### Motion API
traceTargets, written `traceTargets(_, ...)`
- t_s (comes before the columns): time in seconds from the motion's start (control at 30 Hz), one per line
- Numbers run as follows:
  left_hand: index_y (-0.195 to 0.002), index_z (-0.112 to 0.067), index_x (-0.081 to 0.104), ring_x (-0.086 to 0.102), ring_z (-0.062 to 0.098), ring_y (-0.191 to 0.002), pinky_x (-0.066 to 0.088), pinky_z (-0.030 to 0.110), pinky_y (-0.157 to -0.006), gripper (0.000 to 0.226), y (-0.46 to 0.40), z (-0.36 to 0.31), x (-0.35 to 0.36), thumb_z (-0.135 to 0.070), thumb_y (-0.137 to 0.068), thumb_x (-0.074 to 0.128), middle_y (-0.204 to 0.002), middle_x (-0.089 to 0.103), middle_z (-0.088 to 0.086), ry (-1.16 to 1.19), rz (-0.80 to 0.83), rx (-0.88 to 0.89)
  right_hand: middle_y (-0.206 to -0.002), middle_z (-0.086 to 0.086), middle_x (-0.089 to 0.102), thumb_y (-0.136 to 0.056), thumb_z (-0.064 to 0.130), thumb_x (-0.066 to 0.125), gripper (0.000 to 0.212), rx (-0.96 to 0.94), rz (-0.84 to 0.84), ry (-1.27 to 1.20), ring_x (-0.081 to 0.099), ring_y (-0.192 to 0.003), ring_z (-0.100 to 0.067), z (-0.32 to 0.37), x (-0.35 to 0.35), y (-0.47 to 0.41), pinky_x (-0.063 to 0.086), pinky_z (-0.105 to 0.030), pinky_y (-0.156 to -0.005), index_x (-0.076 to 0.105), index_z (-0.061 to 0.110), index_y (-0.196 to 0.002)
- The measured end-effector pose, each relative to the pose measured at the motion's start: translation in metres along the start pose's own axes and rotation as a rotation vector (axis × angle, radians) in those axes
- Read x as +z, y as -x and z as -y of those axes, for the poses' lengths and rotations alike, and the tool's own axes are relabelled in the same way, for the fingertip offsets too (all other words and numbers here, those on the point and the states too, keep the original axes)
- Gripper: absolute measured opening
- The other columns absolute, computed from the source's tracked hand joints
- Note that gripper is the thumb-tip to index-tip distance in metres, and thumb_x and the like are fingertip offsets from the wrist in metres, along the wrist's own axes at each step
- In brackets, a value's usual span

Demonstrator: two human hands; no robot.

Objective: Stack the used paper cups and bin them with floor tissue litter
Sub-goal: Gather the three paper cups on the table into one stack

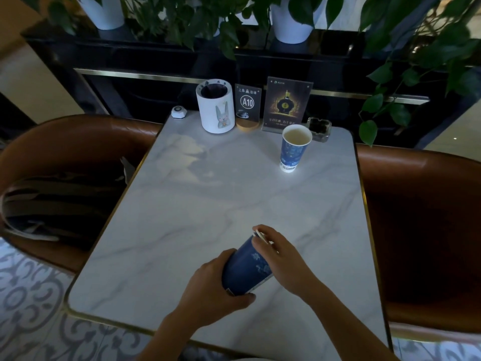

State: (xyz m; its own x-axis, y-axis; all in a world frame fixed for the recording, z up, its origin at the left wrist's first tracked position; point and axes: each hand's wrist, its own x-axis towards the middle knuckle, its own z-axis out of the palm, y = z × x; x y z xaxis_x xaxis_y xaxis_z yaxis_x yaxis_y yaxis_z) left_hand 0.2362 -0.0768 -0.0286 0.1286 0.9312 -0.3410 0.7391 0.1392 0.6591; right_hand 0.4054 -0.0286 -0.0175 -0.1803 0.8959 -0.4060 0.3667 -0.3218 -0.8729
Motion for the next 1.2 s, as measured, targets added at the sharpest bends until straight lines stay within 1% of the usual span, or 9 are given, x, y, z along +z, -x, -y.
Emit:
traceTargets(0.17, -0.123, -0.048, 0.040, 0.063, 0.001, -0.090, 0.057, 0.024, -0.080, 0.082, -0.004, -0.001, -0.003, -0.062, -0.053, 0.079, -0.107, 0.063, -0.023, 0.002, -0.016, -0.004, -0.138, 0.005, 0.049, -0.088, 0.055, 0.047, 0.050, -0.076, 0.068, -0.005, 0.045, -0.128, -0.013, -0.004, -0.006, -0.004, 0.037, -0.035, -0.108, 0.044, 0.035, -0.134)
traceTargets(0.23, -0.124, -0.046, 0.041, 0.063, 0.001, -0.090, 0.056, 0.023, -0.080, 0.082, -0.006, -0.001, -0.003, -0.062, -0.053, 0.079, -0.107, 0.063, -0.023, 0.005, -0.020, -0.003, -0.134, 0.008, 0.050, -0.090, 0.052, 0.048, 0.045, -0.067, 0.072, -0.001, 0.047, -0.123, -0.010, -0.005, -0.004, -0.007, 0.039, -0.029, -0.104, 0.045, 0.037, -0.132)
traceTargets(0.33, -0.124, -0.046, 0.042, 0.063, 0.001, -0.090, 0.056, 0.023, -0.080, 0.082, -0.009, 0.000, -0.004, -0.063, -0.053, 0.079, -0.107, 0.063, -0.024, 0.013, -0.028, -0.003, -0.114, 0.015, 0.049, -0.093, 0.044, 0.049, 0.026, -0.004, 0.040, -0.013, 0.050, -0.102, -0.003, -0.002, 0.000, -0.014, 0.041, -0.010, -0.075, 0.042, 0.048, -0.118)
traceTargets(0.57, -0.115, -0.052, 0.036, 0.065, 0.001, -0.087, 0.057, 0.021, -0.073, 0.079, -0.021, 0.004, -0.012, -0.059, -0.051, 0.082, -0.101, 0.062, -0.026, 0.109, -0.083, -0.041, -0.128, 0.023, 0.046, -0.080, 0.074, 0.033, 0.058, -0.078, 0.111, -0.023, 0.048, -0.111, 0.008, 0.005, -0.020, -0.039, 0.040, -0.007, -0.082, 0.041, 0.047, -0.131)
traceTargets(0.63, -0.113, -0.052, 0.037, 0.065, 0.001, -0.085, 0.057, 0.021, -0.070, 0.076, -0.024, 0.006, -0.015, -0.058, -0.052, 0.082, -0.098, 0.062, -0.028, 0.129, -0.098, -0.047, -0.132, 0.017, 0.051, -0.084, 0.072, 0.036, 0.060, -0.121, 0.031, 0.051, 0.051, -0.117, 0.001, 0.007, -0.033, -0.057, 0.044, -0.016, -0.091, 0.044, 0.040, -0.134)
traceTargets(0.77, -0.105, -0.053, 0.041, 0.066, 0.001, -0.084, 0.057, 0.020, -0.068, 0.067, -0.030, 0.010, -0.019, -0.056, -0.053, 0.084, -0.096, 0.061, -0.029, 0.163, -0.107, -0.084, -0.123, 0.003, 0.061, -0.091, 0.036, 0.057, 0.038, -0.201, -0.219, 0.150, 0.059, -0.106, -0.013, 0.016, -0.067, -0.100, 0.049, -0.027, -0.088, 0.056, 0.021, -0.126)
traceTargets(0.97, -0.117, -0.044, 0.041, 0.067, 0.005, -0.085, 0.050, 0.012, -0.061, 0.078, -0.039, 0.009, -0.024, -0.055, -0.053, 0.085, -0.101, 0.063, -0.026, 0.188, -0.107, -0.138, -0.124, -0.015, 0.058, -0.082, 0.020, 0.064, 0.043, -0.515, -0.506, 0.595, 0.054, -0.113, -0.036, 0.033, -0.112, -0.185, 0.047, -0.046, -0.093, 0.053, 0.008, -0.122)
traceTargets(1.1, -0.112, -0.048, 0.041, 0.066, -0.002, -0.084, 0.050, 0.012, -0.061, 0.074, -0.046, 0.008, -0.028, -0.055, -0.053, 0.085, -0.096, 0.063, -0.028, 0.200, -0.093, -0.160, -0.154, -0.014, 0.026, -0.085, 0.038, 0.058, 0.065, -0.444, -0.490, 0.936, 0.023, -0.141, -0.038, 0.042, -0.140, -0.243, 0.028, -0.055, -0.112, 0.033, 0.020, -0.142)
traceTargets(1.2, -0.110, -0.049, 0.043, 0.063, -0.009, -0.084, 0.049, 0.010, -0.061, 0.072, -0.049, 0.011, -0.031, -0.055, -0.051, 0.085, -0.093, 0.065, -0.028, 0.196, -0.107, -0.169, -0.160, -0.010, 0.007, -0.086, 0.058, 0.045, 0.073, -0.368, -0.419, 1.103, 0.004, -0.146, -0.038, 0.042, -0.151, -0.273, 0.012, -0.056, -0.116, 0.017, 0.030, -0.148)
